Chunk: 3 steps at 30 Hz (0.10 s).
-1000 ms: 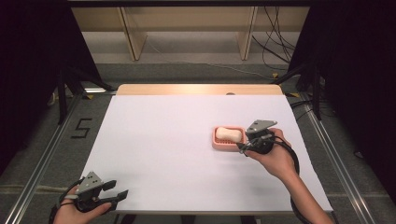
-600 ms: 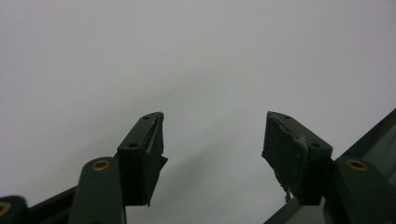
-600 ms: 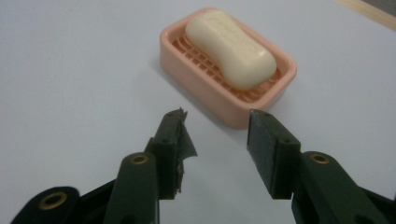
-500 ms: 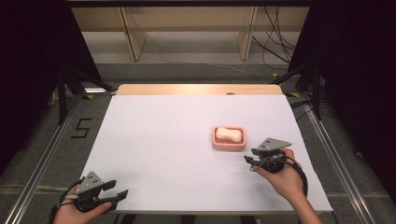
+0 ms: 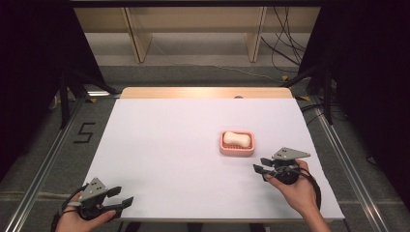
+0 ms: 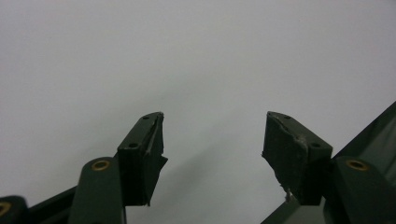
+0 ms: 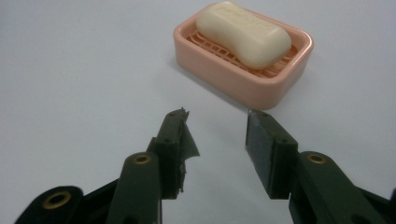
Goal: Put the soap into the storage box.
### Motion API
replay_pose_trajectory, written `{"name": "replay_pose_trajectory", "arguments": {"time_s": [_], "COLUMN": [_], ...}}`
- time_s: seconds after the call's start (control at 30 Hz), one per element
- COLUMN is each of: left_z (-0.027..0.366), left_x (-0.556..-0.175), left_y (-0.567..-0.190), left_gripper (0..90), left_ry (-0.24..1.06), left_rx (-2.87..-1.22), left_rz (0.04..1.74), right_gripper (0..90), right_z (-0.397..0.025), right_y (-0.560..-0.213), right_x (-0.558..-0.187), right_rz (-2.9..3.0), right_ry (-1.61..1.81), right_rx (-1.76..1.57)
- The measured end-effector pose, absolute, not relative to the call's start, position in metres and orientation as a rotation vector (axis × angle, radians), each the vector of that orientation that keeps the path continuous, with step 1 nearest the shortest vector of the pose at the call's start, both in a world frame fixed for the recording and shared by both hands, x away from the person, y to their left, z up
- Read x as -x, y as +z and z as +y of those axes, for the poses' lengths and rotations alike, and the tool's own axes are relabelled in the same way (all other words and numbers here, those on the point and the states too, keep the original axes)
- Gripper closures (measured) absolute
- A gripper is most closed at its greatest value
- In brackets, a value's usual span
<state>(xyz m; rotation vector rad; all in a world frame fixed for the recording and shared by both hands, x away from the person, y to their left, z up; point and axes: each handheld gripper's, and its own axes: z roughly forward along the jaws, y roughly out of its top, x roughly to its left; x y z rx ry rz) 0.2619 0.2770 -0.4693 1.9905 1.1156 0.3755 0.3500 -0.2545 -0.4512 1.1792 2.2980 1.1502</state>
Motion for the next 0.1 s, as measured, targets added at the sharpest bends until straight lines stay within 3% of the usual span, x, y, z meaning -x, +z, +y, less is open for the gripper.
{"name": "replay_pose_trajectory", "arguments": {"time_s": [0.1], "left_z": [0.2770], "left_x": [-0.2620], "left_y": [-0.4694], "left_gripper": [37.6], "left_ry": [0.375], "left_rx": [-1.989], "left_rz": [1.118], "right_gripper": [58.2], "right_z": [-0.2546], "right_y": [-0.4522], "right_x": [-0.3489], "right_rz": [2.301], "right_ry": [1.135], "right_rx": [-1.198]}}
